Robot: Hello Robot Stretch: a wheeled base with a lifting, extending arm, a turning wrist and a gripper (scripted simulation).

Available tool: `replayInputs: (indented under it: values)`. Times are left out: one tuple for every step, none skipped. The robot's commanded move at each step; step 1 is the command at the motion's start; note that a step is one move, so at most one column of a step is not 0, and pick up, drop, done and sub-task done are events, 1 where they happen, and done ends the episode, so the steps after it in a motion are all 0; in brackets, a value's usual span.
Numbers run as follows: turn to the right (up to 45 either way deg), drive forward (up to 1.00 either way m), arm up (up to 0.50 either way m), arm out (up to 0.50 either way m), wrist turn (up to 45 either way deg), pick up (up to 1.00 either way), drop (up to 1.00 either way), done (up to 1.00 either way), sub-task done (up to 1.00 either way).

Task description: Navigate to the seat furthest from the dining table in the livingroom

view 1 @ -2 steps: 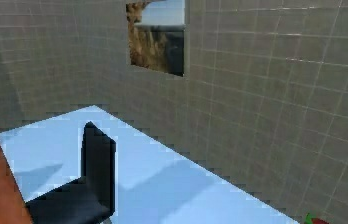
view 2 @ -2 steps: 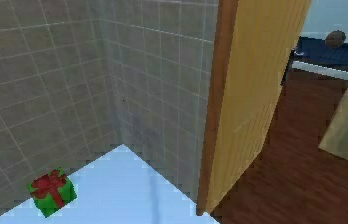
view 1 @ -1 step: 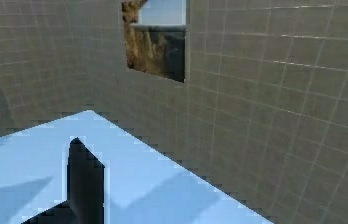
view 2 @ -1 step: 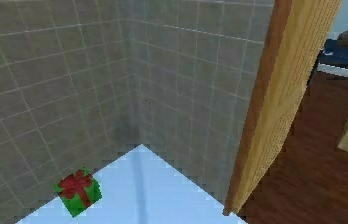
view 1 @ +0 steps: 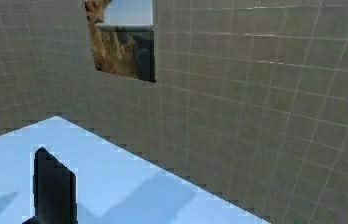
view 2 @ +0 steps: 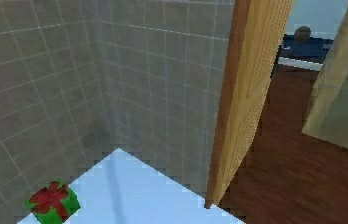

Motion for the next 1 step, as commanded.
replayInputs:
  values:
    - [0.0,1.0,0.0,0.0,0.0,0.0,0.0,0.0,0.0]
